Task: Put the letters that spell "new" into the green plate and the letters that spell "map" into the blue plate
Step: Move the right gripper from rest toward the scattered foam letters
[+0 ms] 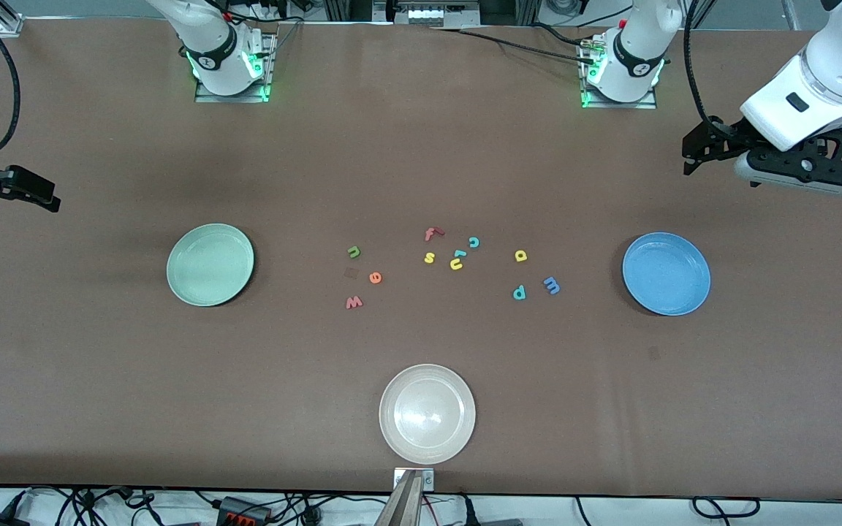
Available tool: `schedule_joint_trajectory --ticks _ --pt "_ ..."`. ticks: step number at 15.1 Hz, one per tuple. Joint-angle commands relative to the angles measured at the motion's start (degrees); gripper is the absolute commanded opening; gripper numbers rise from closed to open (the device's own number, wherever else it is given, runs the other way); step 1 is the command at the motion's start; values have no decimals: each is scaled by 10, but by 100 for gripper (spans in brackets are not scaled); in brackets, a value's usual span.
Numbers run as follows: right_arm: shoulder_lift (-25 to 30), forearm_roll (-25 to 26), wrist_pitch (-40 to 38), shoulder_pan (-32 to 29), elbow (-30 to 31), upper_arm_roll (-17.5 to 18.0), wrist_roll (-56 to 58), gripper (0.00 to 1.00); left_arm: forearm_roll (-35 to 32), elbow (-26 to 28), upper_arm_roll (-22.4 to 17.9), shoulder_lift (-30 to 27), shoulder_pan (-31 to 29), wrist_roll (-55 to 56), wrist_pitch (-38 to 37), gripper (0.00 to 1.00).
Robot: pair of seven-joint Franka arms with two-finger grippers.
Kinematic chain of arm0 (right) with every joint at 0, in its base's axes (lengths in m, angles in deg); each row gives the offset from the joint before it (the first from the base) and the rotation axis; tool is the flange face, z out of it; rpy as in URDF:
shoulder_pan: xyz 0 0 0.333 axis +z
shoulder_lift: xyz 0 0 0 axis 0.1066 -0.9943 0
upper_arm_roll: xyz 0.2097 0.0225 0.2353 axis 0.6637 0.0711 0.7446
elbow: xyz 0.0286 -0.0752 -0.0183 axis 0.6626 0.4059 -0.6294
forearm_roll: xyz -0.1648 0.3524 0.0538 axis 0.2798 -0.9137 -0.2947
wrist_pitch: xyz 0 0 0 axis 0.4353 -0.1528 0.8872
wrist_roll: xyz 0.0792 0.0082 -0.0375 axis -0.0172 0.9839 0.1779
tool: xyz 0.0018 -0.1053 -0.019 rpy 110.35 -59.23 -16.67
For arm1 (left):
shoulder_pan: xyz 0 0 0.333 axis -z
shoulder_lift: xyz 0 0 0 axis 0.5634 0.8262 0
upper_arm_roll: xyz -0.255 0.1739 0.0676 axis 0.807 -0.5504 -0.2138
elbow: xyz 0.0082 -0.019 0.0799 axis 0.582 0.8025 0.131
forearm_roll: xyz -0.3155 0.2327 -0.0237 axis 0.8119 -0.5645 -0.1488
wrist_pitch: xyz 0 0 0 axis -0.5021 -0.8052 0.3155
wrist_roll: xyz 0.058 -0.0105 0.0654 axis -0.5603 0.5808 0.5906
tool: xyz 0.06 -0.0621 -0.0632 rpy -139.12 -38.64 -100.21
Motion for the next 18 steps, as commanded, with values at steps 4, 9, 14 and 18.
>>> schedule_joint_trajectory --ticks 4,9,14,18 --pt "-10 -5 -2 -1 4 2 3 100 -7 -23 1 12 -3 6 -16 100" --pt "-28 -5 2 18 4 2 2 100 -7 -23 1 12 -2 9 -16 100" --pt "-68 -5 28 50 3 3 6 100 -8 -23 2 12 -2 19 -16 100" --pt "-95 -5 62 92 3 2 3 100 -8 -23 3 12 -2 35 -17 100"
